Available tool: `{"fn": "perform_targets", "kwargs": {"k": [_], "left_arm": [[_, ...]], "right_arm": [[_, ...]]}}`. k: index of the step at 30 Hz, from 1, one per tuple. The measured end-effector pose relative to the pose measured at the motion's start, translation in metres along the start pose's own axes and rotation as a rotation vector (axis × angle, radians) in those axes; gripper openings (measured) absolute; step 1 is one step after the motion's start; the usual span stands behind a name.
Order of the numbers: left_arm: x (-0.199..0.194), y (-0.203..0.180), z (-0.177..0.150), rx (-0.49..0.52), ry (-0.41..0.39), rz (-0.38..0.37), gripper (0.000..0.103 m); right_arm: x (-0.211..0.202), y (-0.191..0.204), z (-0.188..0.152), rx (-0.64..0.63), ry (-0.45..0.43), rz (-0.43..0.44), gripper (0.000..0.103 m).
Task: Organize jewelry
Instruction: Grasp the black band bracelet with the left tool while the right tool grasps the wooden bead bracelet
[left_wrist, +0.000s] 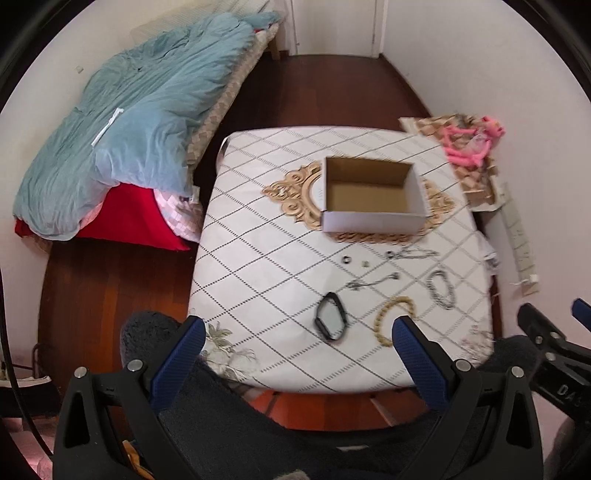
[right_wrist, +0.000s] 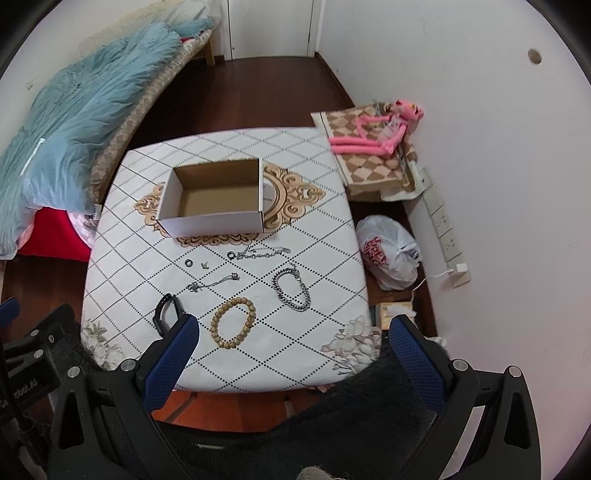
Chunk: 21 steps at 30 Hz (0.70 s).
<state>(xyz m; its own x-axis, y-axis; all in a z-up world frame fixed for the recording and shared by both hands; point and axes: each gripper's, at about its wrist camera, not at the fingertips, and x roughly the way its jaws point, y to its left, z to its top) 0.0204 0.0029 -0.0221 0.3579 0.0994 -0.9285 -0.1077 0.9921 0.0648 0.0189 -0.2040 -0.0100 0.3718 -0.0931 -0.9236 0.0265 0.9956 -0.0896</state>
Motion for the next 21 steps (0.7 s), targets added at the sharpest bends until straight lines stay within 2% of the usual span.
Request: {"fn": "perform_targets", "kwargs": {"k": [2, 4, 8, 16, 19, 21], "left_arm": [[0.025, 0.0, 0.002, 0.004, 0.024, 0.038, 0.103], [0.044, 0.001, 0.003, 0.003, 0.046, 0.037, 0.103], [0.089, -0.001, 0.001, 0.021, 0.102, 0.083, 0.103], [0.15, -0.008, -0.006, 0.051, 0.208, 0.11, 0.103], [0.168, -0.007, -0.01, 0.035, 0.248, 0.111, 0.103], [0.177, -0.007, -0.013, 0.021, 0.26, 0.112, 0.103]], "right_arm": [[0.022, 0.003, 0.002, 0.003, 0.033, 0.007, 0.103], [0.045, 0.006, 0.002, 0.0, 0.066, -0.002, 0.103], [0.101, 0.014, -0.001, -0.005, 0.161, -0.014, 0.103], [0.181, 0.024, -0.016, 0.01, 0.297, -0.012, 0.103], [0.199, 0.028, -0.022, 0.016, 0.322, 0.011, 0.098], [0.209, 0.031, -0.025, 0.02, 0.339, 0.025, 0.091]]}}
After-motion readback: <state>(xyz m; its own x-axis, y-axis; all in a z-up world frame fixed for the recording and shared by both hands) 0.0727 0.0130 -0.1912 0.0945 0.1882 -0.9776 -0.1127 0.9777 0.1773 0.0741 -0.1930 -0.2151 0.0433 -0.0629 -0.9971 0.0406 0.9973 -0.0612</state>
